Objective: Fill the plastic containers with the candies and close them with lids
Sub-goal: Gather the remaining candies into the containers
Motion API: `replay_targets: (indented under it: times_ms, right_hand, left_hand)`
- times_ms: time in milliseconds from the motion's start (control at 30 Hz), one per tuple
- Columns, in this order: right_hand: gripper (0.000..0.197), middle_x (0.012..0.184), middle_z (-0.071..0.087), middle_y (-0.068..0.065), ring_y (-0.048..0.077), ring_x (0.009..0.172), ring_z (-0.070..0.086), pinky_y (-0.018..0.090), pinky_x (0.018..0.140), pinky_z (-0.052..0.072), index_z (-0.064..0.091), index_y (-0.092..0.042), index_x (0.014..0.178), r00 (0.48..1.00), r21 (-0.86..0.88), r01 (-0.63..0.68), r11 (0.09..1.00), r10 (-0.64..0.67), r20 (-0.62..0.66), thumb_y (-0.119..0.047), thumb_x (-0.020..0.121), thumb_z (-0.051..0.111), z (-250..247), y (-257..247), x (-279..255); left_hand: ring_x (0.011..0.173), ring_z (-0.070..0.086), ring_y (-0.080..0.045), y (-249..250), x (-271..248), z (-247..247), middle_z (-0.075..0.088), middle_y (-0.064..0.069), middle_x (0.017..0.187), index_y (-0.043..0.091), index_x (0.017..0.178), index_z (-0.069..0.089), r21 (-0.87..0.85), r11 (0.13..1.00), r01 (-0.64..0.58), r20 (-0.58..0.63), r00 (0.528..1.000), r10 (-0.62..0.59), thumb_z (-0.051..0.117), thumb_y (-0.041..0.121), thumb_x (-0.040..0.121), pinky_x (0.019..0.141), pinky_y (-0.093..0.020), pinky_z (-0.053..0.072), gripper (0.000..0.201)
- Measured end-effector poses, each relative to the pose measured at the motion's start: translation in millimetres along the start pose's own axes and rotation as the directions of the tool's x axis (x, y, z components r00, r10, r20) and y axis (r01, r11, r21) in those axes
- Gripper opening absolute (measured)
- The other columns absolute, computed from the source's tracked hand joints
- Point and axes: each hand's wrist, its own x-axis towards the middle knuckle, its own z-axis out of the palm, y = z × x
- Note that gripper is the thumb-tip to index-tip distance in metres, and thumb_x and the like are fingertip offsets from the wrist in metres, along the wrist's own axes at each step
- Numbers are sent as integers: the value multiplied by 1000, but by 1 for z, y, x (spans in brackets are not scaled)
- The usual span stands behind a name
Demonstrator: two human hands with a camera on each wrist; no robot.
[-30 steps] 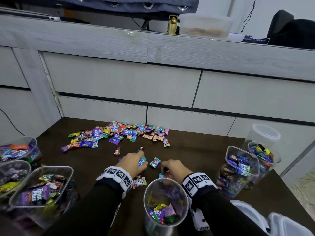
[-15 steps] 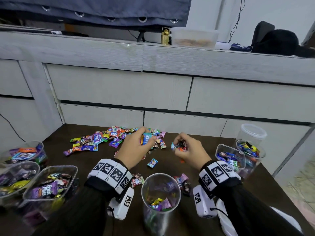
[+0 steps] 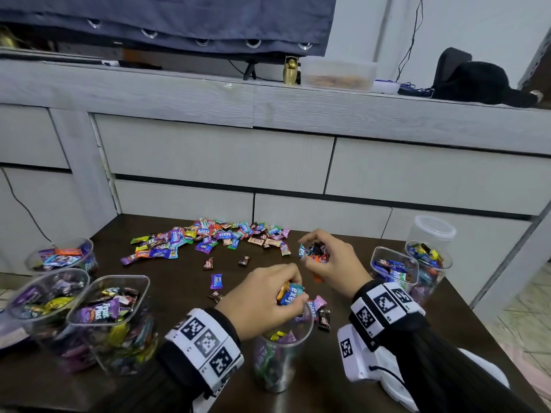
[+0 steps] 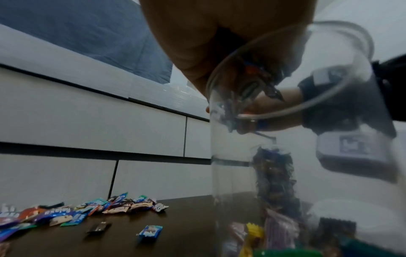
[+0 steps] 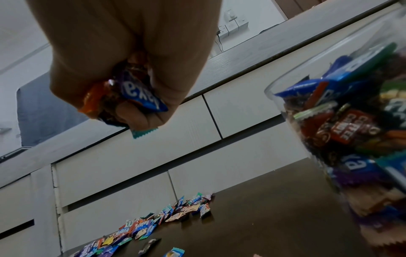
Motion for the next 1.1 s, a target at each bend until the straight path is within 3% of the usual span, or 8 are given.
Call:
replay_targets:
  times_ms: [133, 267, 400, 533, 633, 800, 967, 1100]
  right_hand:
    - [20, 102, 62, -6, 21, 65, 63, 24, 55, 54, 58, -23, 101, 1000, 6, -16, 1000, 16, 3, -16, 85, 67, -2, -2, -3]
    - [18, 100, 61, -6, 15, 64, 61, 22, 51, 53, 59, -24, 100, 1000, 10, -17, 1000, 17, -7, -16, 85, 66, -4, -2, -3]
    - [19, 98, 58, -10, 21, 69, 62, 26, 50, 55, 60, -19, 104, 1000, 35, -15, 999, 15, -11, -17, 86, 66, -6, -6, -3]
    - [18, 94, 57, -17, 9, 75, 60, 14, 51, 51, 59, -22, 99, 999, 82, 26, 996, -23, -35, -14, 85, 66, -6, -12, -4]
    - [21, 93, 57, -20, -10, 79, 55, 7, 56, 45, 57, -27, 97, 998, 81, 57, 995, -54, -36, -13, 85, 67, -6, -17, -5]
    - [21, 92, 57, -23, -13, 84, 54, 3, 68, 41, 57, -29, 98, 997, 35, 74, 997, -73, -37, -16, 84, 68, -7, -16, -4]
    - [32, 86, 59, -20, -5, 68, 56, 10, 53, 45, 55, -40, 89, 995, 90, 86, 992, -80, -67, -12, 83, 69, -10, -18, -4]
    - [36, 87, 59, -17, -5, 69, 56, 11, 45, 45, 54, -42, 88, 992, 107, 109, 988, -102, -73, -10, 83, 69, -13, -20, -4]
  left_hand:
    - [72, 50, -10, 0, 0, 4, 49, 11, 79, 23, 84, 49, 173, 980, -100, 81, 993, 87, 52, 41, 84, 67, -30, 42, 18]
    - [75, 52, -14, 1, 2, 4, 52, 8, 81, 24, 84, 47, 298, 943, -151, 185, 978, 98, 48, 44, 85, 66, -33, 43, 19]
    - [77, 47, -10, 0, 6, 5, 50, 8, 88, 25, 92, 52, 382, 908, -172, 212, 973, 95, 47, 45, 88, 63, -27, 34, 21]
    - [74, 44, -13, 2, 12, 6, 49, 2, 96, 19, 100, 59, 419, 891, -173, 253, 965, 69, 49, 42, 90, 64, -30, 37, 27]
    - [82, 55, -19, 2, 12, 4, 52, 0, 105, 16, 101, 66, 390, 908, -151, 282, 959, 38, 52, 42, 91, 72, -36, 46, 31]
    - [91, 56, -13, 2, 12, 2, 58, 3, 102, 18, 101, 60, 217, 969, -121, 265, 962, 61, 60, 34, 88, 83, -34, 47, 20]
    - [89, 58, -13, 2, 9, 1, 61, 1, 94, 11, 93, 64, 10, 996, -90, 184, 979, 87, 65, 7, 81, 83, -34, 47, 12]
    - [91, 58, -8, 3, 10, 1, 56, 2, 97, 15, 92, 65, -81, 993, -91, 164, 981, 103, 69, 7, 79, 84, -23, 46, 15]
